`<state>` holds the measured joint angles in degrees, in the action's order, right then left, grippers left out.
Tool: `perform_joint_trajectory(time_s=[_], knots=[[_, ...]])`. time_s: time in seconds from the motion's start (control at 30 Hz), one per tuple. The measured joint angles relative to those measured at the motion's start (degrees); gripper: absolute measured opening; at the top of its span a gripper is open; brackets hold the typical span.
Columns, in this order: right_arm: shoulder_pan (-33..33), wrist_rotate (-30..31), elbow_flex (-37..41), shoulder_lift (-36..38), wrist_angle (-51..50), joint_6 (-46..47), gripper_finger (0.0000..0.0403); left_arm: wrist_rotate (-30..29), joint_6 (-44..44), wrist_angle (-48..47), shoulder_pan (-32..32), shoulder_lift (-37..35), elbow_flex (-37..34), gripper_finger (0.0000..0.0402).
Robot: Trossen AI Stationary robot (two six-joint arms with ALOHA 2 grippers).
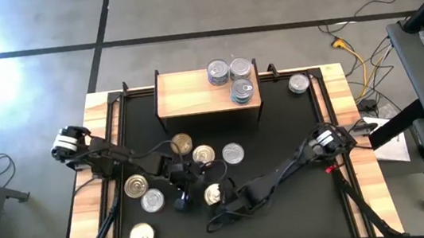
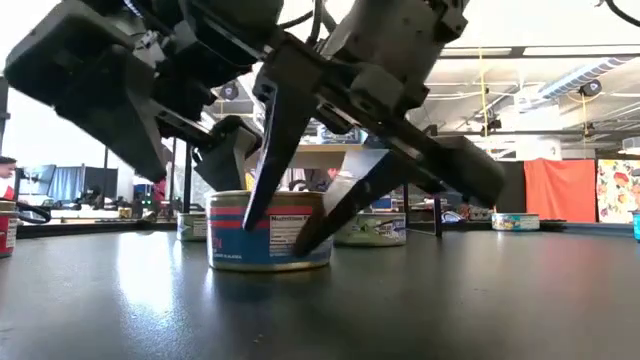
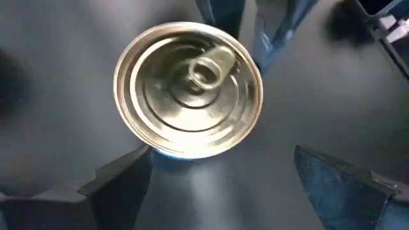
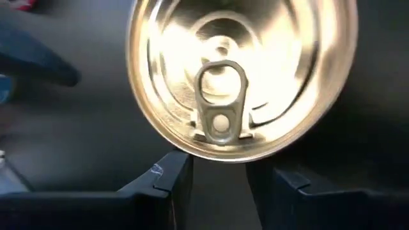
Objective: Stack canned seafood by type on shelf
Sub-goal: Put the center pink tuna can on the shelf
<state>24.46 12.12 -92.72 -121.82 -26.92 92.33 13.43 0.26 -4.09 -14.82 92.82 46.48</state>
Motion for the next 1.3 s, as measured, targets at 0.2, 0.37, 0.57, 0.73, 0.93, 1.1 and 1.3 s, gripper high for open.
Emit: perform_joint_trajectory(time_s=[0.2, 0.37, 0.57, 0.73, 0.93, 1.1, 1.3], knots=[[-0.98, 0.84, -1.95, 1.71, -15.84, -1.44, 0.0143, -1.82, -3.87, 0.65, -2.17, 1.42, -0.01, 0.0362], [-1.1, 1.29, -1.79, 5.87, -26.25, -8.11, 0.0152, -2.31, -10.55, 2.04, -2.44, 3.4, 1.57, 0.0362], [3.45, -1.41, -1.41, 11.74, -39.67, -15.85, 0.0161, -14.75, -18.74, -2.8, -2.46, 2.57, 5.2, 0.0362], [10.47, -0.96, 0.33, 15.75, -41.15, -13.83, 0.0176, -16.36, -18.84, -8.13, -2.78, 2.1, 8.78, 0.0362], [16.58, 6.54, 2.15, 15.52, -41.2, -13.59, 0.0218, -19.71, -20.44, -9.1, -4.22, 2.58, 10.51, 0.0362], [15.72, 7.46, 4.71, 15.13, -40.89, -15.63, 0.0264, -23.21, -22.36, -10.88, -4.06, 2.58, 10.77, 0.0362], [12.58, 8.03, 5.73, 15.13, -39.39, -28.49, 0.0311, -23.07, -20.75, -17.2, -4.15, 2.58, 10.8, 0.0362]])
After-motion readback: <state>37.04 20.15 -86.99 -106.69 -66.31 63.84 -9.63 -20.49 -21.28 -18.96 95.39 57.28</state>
